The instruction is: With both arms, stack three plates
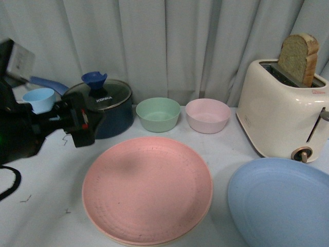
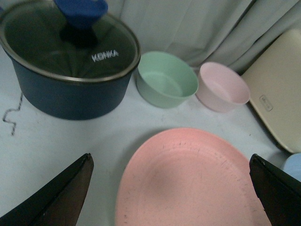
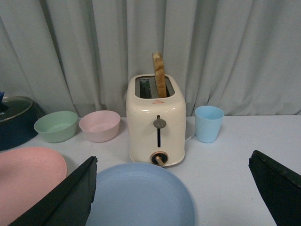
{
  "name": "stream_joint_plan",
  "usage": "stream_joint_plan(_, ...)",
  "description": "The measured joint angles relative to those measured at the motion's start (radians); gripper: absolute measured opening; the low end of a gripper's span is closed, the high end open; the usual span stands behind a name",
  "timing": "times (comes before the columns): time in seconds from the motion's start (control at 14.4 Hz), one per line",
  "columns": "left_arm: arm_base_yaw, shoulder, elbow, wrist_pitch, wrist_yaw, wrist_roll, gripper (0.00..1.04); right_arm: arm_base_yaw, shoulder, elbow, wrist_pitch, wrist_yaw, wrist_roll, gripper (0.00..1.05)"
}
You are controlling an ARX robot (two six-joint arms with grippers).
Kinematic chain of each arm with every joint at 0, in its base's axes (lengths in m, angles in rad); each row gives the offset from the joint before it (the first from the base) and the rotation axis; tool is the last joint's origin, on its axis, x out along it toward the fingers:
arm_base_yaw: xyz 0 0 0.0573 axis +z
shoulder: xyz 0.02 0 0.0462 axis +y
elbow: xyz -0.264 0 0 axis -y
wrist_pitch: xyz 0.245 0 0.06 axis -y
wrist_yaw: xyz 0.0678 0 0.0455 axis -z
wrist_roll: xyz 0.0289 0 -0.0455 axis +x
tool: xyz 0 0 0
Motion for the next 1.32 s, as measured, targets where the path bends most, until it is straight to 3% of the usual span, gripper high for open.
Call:
stream_joint_plan(0.07, 0.004, -0.101, -0.037, -0.034, -0.010, 0.008, 0.97, 0.000, 0.000, 0.000, 0.000, 0.000, 0.000, 0.98)
stream_joint_plan(0.14, -0.008, -0.152, -0.107, 0.132, -0.124, 0.070, 0.91, 0.000, 0.000, 0.000, 0.000, 0.000, 0.000, 0.98)
stream_joint_plan(0.21, 0.001, -0.203, -0.187, 0.277, -0.265, 0.169, 0.76, 0.000, 0.000, 0.000, 0.000, 0.000, 0.000, 0.98)
stream_joint_plan(0.28, 0.021, -0.259, -0.240, 0.300, -0.293, 0.220, 0.64, 0.000, 0.000, 0.000, 0.000, 0.000, 0.000, 0.98)
stream_joint_plan(0.35, 0.046, -0.357, -0.314, 0.265, -0.283, 0.257, 0.40, 0.000, 0.000, 0.000, 0.000, 0.000, 0.000, 0.98)
stream_joint_plan(0.63, 0.072, -0.526, -0.399, 0.185, -0.249, 0.268, 0.02, 0.000, 0.000, 0.000, 0.000, 0.000, 0.000, 0.98)
stream_joint_plan(0.83, 0.153, -0.663, -0.449, 0.093, -0.190, 0.270, 0.02, 0.000, 0.000, 0.000, 0.000, 0.000, 0.000, 0.98)
stream_joint_plan(1.32, 0.145, -1.013, -0.510, -0.188, -0.177, 0.270, 0.02, 0.000, 0.000, 0.000, 0.000, 0.000, 0.000, 0.98)
